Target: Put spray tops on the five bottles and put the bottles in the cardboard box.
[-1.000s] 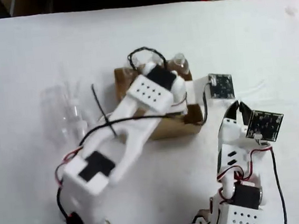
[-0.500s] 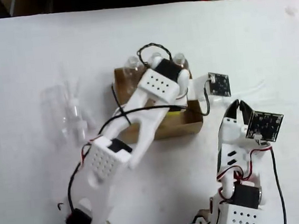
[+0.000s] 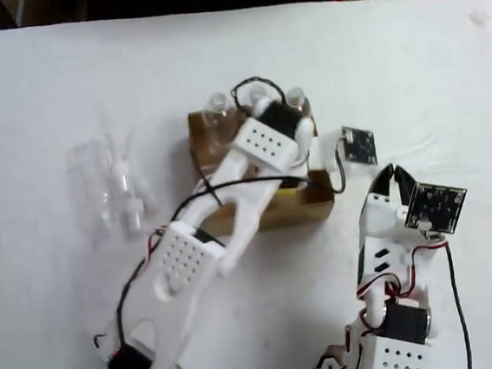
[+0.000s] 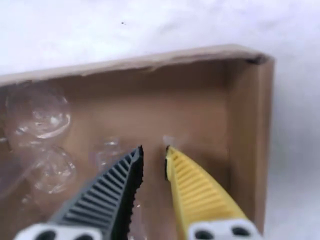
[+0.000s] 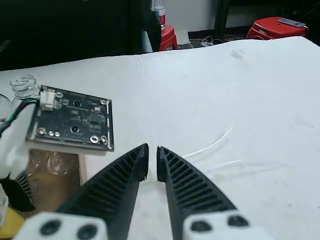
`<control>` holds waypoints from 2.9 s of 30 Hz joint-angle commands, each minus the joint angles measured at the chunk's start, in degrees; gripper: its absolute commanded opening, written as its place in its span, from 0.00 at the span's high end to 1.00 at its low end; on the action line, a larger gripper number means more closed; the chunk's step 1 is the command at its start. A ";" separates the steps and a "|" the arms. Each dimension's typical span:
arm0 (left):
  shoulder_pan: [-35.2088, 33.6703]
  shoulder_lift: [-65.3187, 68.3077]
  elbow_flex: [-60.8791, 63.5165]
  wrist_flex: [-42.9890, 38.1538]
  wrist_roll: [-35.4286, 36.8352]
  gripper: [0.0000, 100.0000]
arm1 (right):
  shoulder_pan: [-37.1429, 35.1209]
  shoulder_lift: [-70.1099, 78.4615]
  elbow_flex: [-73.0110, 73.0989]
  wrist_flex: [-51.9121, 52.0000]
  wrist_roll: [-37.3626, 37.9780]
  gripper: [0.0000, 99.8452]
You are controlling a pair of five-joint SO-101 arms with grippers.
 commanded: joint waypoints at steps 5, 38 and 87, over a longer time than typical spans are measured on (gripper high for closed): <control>-1.10 -1.36 -2.73 0.53 -0.26 0.94 | 0.40 -0.22 -0.18 -1.27 -0.18 0.98; -1.10 -6.55 -4.48 0.79 -0.70 0.83 | -0.92 -0.31 0.44 -1.80 2.90 0.98; -2.77 2.68 -4.57 -2.29 -4.22 0.84 | -1.98 -0.22 0.62 -2.42 3.08 0.98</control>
